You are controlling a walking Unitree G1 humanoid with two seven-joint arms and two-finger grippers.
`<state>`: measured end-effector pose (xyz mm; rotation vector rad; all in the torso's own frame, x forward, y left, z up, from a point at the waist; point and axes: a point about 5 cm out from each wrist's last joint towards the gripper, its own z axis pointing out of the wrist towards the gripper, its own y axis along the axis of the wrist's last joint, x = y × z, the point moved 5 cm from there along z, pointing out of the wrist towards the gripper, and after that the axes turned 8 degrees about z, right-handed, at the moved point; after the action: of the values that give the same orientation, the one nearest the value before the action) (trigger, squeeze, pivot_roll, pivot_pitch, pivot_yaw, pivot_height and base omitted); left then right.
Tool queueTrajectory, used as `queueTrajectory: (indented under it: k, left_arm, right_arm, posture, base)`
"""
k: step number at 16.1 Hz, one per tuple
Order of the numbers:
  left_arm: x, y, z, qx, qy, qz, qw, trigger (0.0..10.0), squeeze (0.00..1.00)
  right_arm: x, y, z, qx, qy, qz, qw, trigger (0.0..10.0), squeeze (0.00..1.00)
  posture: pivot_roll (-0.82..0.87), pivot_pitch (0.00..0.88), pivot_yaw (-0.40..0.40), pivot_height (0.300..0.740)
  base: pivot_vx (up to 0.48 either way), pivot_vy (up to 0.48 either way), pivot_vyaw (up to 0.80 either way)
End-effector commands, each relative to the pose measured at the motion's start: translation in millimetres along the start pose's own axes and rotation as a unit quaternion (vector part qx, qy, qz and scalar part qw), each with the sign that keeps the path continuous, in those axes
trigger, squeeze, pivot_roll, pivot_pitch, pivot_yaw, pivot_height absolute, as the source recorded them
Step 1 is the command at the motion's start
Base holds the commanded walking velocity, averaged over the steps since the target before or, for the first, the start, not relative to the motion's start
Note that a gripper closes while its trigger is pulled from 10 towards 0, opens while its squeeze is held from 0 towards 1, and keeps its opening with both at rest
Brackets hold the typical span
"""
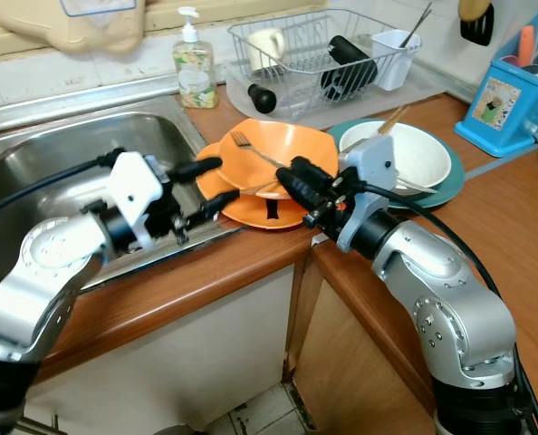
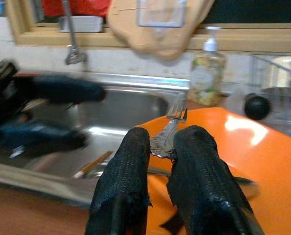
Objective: Kitchen organization
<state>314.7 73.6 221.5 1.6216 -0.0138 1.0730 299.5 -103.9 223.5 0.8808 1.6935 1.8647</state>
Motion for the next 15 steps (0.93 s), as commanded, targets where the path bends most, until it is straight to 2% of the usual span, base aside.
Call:
queueTrajectory:
  k: [1, 2, 3, 4, 12, 15]
  left_arm:
    - [2.2, -2, 2.3, 0.012, -0.004, 0.052, 0.999, 10.0, 0.00]
    - [6.6, -1, 4.5, 0.011, 0.004, 0.089, 0.996, 8.0, 0.00]
    - [8.4, 1, 5.9, 0.004, 0.006, 0.097, 0.995, 3.2, 0.00]
    - [8.4, 3, 7.6, -0.002, 0.003, 0.108, 0.994, 0.0, 0.00]
    - [-0.2, -11, 17.8, 0.010, -0.054, 0.193, 0.980, 0.0, 0.00]
    - [-0.6, -15, 15.7, 0.014, -0.066, 0.204, 0.977, 0.0, 0.00]
  right_arm:
    - [13.2, 8, 2.5, -0.002, 0.033, -0.012, 0.999, 0.0, 0.00]
    - [19.5, 9, 3.2, 0.002, 0.050, -0.013, 0.999, 0.0, 0.00]
    - [22.2, 9, 3.6, 0.005, 0.058, -0.015, 0.998, 0.0, 0.00]
    - [24.7, 9, 3.9, 0.009, 0.065, -0.017, 0.998, 0.0, 0.00]
    - [35.4, 14, 5.1, 0.015, 0.094, -0.027, 0.995, 0.0, 0.00]
    - [34.8, 14, 5.3, 0.017, 0.093, -0.029, 0.995, 0.0, 0.00]
  posture:
    - [-0.13, 0.000, 0.061, 0.740]
    - [-0.13, 0.000, 0.058, 0.740]
    - [-0.13, 0.000, 0.057, 0.740]
    - [-0.13, 0.000, 0.056, 0.740]
    - [-0.14, 0.000, 0.060, 0.740]
    - [-0.14, 0.000, 0.056, 0.740]
  base:
    - [0.000, 0.000, 0.00]
    - [0.000, 0.000, 0.00]
    - [0.000, 0.000, 0.00]
    - [0.000, 0.000, 0.00]
    - [0.000, 0.000, 0.00]
    - [0.000, 0.000, 0.00]
